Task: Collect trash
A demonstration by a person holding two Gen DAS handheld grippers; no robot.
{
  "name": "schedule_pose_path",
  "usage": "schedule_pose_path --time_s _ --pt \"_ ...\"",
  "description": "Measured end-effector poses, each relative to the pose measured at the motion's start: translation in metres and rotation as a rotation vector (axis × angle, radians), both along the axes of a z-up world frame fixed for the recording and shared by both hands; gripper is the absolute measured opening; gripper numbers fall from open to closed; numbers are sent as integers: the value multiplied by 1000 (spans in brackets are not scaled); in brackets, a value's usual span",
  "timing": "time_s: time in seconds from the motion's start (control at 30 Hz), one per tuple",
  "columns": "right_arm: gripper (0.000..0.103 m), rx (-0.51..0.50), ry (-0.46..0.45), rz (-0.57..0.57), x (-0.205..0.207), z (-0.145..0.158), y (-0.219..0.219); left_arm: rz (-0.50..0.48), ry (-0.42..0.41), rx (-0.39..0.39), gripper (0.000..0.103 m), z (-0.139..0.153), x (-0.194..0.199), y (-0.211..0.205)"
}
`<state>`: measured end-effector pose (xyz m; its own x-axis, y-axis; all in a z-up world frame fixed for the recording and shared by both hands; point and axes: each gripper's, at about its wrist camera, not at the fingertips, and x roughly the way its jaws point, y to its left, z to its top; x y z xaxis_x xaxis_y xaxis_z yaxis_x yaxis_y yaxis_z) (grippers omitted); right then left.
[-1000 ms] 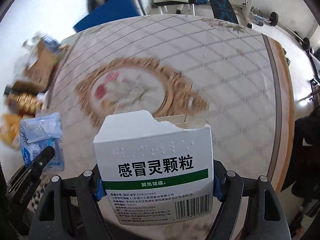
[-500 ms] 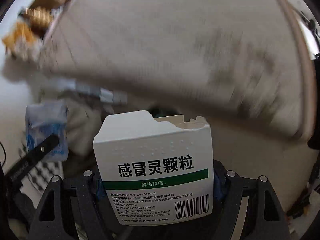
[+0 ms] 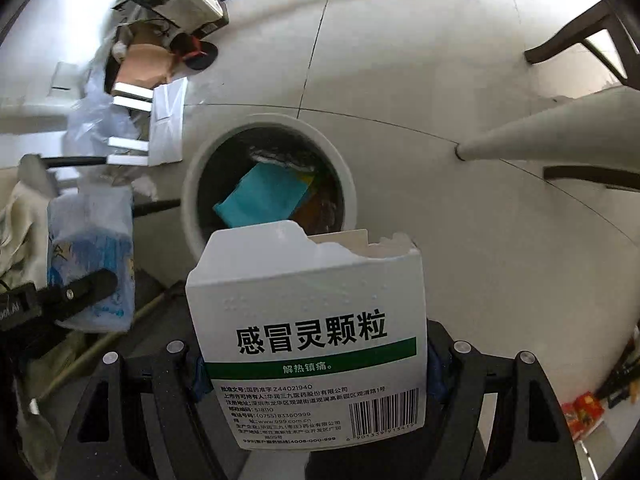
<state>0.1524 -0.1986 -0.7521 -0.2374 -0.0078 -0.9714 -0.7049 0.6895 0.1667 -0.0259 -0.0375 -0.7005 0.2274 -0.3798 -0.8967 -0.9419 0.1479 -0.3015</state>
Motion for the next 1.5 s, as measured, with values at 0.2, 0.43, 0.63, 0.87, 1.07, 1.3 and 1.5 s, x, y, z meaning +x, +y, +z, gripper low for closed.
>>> schedule_pose_path --time_s 0.2,0.43,0.63,0.87,1.07,1.3,1.5 --pt "81 18 30 -5 0 -62 25 10 37 47 88 -26 -11 3" --pt "103 100 8 82 -24 -47 42 -44 184 166 103 -1 -35 -5" --pt "103 101 -19 109 -31 -5 29 -87 265 253 103 47 -50 -23" --pt "103 8 -86 102 -17 76 -12 -186 254 308 103 134 -29 -47" --pt "103 12 -118 127 -12 174 -33 -273 198 353 103 210 -8 -53" --pt "103 33 -63 27 1 293 -50 -422 81 368 103 301 10 -54" --pt "103 70 14 -90 1 388 -71 -576 -30 393 103 378 13 -46"
